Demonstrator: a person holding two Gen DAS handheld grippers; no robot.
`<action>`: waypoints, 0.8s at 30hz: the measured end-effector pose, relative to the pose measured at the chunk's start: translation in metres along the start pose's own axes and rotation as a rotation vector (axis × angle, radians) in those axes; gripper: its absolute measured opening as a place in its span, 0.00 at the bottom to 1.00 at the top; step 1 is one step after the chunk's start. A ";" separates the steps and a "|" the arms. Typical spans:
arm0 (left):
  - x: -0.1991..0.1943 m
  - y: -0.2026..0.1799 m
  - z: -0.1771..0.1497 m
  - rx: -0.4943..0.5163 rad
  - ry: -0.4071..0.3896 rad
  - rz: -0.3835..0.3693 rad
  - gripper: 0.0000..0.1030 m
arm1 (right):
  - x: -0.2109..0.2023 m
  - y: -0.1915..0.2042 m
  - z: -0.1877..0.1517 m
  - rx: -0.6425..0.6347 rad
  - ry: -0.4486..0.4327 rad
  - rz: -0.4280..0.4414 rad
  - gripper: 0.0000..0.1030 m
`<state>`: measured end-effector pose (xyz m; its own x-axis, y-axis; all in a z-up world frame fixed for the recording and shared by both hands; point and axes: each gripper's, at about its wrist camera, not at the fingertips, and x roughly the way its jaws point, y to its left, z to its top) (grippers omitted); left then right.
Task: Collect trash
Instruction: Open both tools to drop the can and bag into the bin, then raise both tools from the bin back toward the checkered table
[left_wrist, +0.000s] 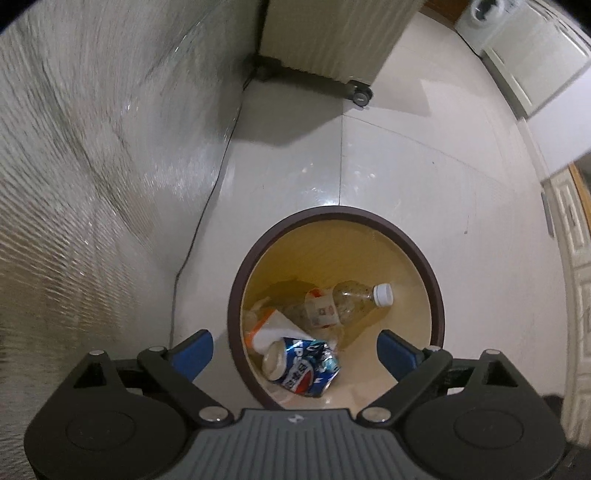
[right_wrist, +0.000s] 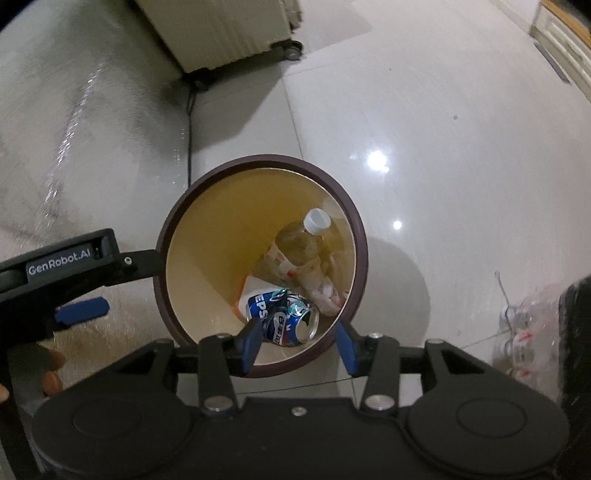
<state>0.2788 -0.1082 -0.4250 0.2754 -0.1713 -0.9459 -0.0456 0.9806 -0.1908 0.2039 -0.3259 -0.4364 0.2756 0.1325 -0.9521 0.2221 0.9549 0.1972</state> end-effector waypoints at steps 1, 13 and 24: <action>-0.004 -0.002 -0.001 0.020 -0.003 0.008 0.94 | -0.002 0.001 0.001 -0.014 -0.004 0.003 0.46; -0.042 -0.002 -0.012 0.104 -0.019 0.061 1.00 | -0.030 0.001 -0.007 -0.057 -0.048 0.019 0.68; -0.079 0.010 -0.032 0.127 -0.030 0.076 1.00 | -0.062 0.001 -0.018 -0.082 -0.115 -0.025 0.94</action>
<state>0.2259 -0.0883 -0.3604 0.3043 -0.0952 -0.9478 0.0543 0.9951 -0.0825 0.1700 -0.3284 -0.3811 0.3772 0.0816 -0.9225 0.1543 0.9767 0.1495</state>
